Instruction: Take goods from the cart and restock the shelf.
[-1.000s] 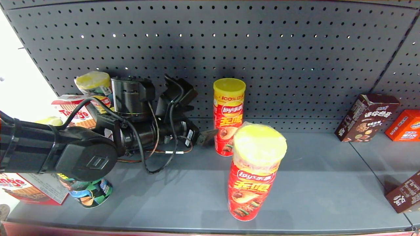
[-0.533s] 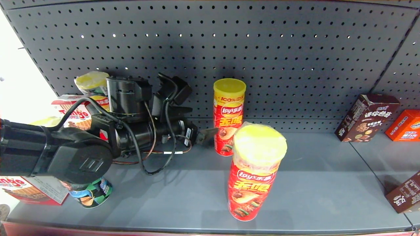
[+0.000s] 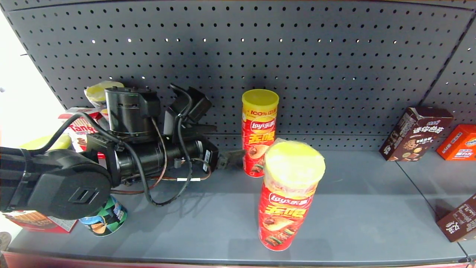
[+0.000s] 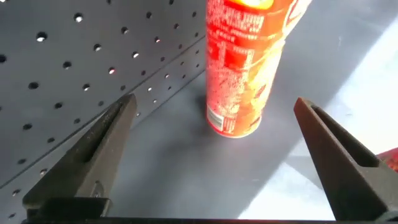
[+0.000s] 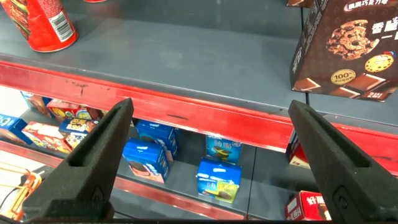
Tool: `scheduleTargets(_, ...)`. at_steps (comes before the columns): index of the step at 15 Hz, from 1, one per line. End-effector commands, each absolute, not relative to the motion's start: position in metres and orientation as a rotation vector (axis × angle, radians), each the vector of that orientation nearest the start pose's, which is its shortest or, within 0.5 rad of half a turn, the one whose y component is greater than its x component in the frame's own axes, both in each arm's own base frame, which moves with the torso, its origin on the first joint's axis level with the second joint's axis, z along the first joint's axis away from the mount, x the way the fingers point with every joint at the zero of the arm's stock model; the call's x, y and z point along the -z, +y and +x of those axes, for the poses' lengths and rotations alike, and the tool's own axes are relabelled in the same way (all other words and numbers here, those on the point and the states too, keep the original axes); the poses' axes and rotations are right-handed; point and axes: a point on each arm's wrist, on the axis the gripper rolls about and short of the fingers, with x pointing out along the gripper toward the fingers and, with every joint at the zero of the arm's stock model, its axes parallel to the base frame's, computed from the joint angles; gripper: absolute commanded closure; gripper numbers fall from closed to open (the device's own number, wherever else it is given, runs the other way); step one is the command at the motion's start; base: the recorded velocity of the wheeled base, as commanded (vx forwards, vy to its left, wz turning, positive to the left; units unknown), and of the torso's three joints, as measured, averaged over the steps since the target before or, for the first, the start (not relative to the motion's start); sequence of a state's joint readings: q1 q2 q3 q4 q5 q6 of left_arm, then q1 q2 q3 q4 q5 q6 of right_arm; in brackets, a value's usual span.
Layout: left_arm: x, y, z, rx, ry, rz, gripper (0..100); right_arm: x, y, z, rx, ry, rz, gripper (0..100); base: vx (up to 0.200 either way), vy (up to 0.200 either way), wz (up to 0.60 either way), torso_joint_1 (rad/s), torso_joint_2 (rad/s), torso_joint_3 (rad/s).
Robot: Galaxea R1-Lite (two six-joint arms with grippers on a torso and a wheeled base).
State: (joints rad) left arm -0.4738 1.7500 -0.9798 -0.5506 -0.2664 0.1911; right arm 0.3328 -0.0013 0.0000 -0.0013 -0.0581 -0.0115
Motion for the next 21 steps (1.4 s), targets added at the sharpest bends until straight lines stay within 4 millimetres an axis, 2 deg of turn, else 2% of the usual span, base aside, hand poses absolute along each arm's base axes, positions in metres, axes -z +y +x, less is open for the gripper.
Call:
scheduleTargets(1,-0.206,-0.156,0.291,0.725,0.154,0.210,0,-0.076,-0.009,-0.021,-0.276,-0.003,-0.012,0,0.000,0.000,0.00,0.000,0.00,0.000)
scheduleTargets(8,-0.204,-0.155,0.294,0.557,0.190,0.247,0,-0.076,-0.009,-0.021,-0.275,-0.003,-0.012,0,0.000,0.000,0.00,0.000,0.00,0.000)
scheduleTargets(10,-0.199,-0.159,0.302,0.519,0.193,0.275,0,-0.076,-0.009,-0.021,-0.275,-0.003,-0.012,0,0.000,0.000,0.00,0.000,0.00,0.000)
scheduleTargets(15,-0.196,-0.166,0.319,0.490,0.188,0.283,0,-0.076,-0.009,-0.021,-0.275,-0.003,-0.012,0,0.000,0.000,0.00,0.000,0.00,0.000)
scheduleTargets(21,-0.191,-0.170,0.325,0.493,0.200,0.286,0,-0.076,-0.009,-0.021,-0.275,-0.003,-0.010,0,0.000,0.000,0.00,0.000,0.00,0.000)
